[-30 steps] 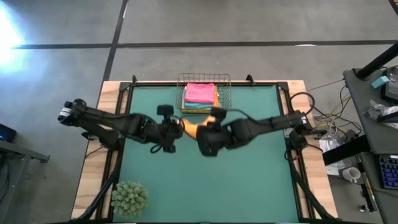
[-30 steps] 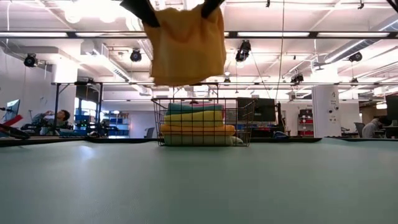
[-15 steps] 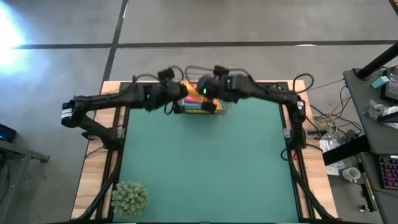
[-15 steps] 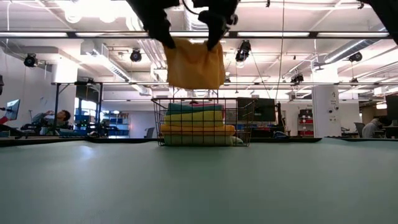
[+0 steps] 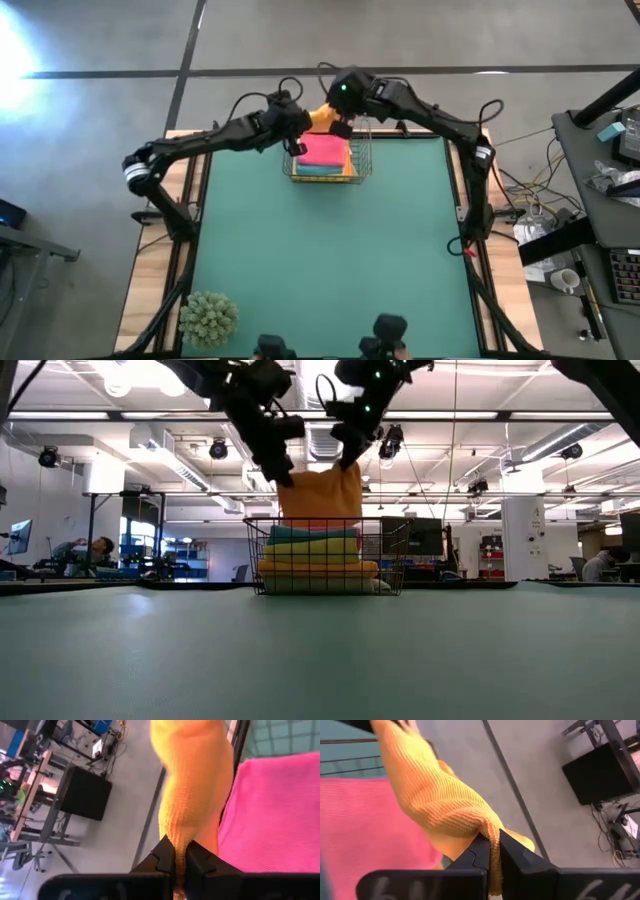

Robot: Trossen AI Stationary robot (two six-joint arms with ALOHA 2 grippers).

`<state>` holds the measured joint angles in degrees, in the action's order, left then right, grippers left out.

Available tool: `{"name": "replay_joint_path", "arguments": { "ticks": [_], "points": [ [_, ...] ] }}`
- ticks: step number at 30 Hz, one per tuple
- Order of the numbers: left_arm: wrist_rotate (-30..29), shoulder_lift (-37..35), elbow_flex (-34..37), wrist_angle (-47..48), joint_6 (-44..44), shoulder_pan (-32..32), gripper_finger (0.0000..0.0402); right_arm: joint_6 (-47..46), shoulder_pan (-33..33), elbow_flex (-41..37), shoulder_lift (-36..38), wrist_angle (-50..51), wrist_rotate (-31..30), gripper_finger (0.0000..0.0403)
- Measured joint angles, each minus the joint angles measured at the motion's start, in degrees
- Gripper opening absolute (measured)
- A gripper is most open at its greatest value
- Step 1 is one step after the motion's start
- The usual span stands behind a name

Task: Fold microfiber towels
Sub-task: Put the yellow microfiber cloth into the wire basket

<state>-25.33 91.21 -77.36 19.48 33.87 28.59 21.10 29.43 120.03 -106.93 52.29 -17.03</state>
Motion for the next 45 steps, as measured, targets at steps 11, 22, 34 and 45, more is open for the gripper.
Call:
{"name": "replay_joint_path", "arguments": {
  "ticks": [11, 22, 34, 45],
  "points": [
    [0.2, 4.1, 0.0, -7.0, 6.4, 4.1, 0.0000, 3.7, 6.0, -8.9, 0.0, -10.2, 9.6, 0.0008],
    [-0.4, 6.2, -0.1, -1.5, 7.0, 4.1, 0.0000, -2.1, 5.1, -14.2, 0.1, -9.8, 9.8, 0.0008],
    [-2.5, 3.3, -0.5, 1.9, 7.0, 4.0, 0.0000, -1.0, 1.6, -9.4, 0.3, -5.7, 9.4, 0.0008],
    [-2.2, 3.2, -2.2, 1.6, 6.9, 4.0, 0.0000, -3.6, 1.8, -3.2, 0.4, 1.8, 9.6, 0.0008]
  ]
}}
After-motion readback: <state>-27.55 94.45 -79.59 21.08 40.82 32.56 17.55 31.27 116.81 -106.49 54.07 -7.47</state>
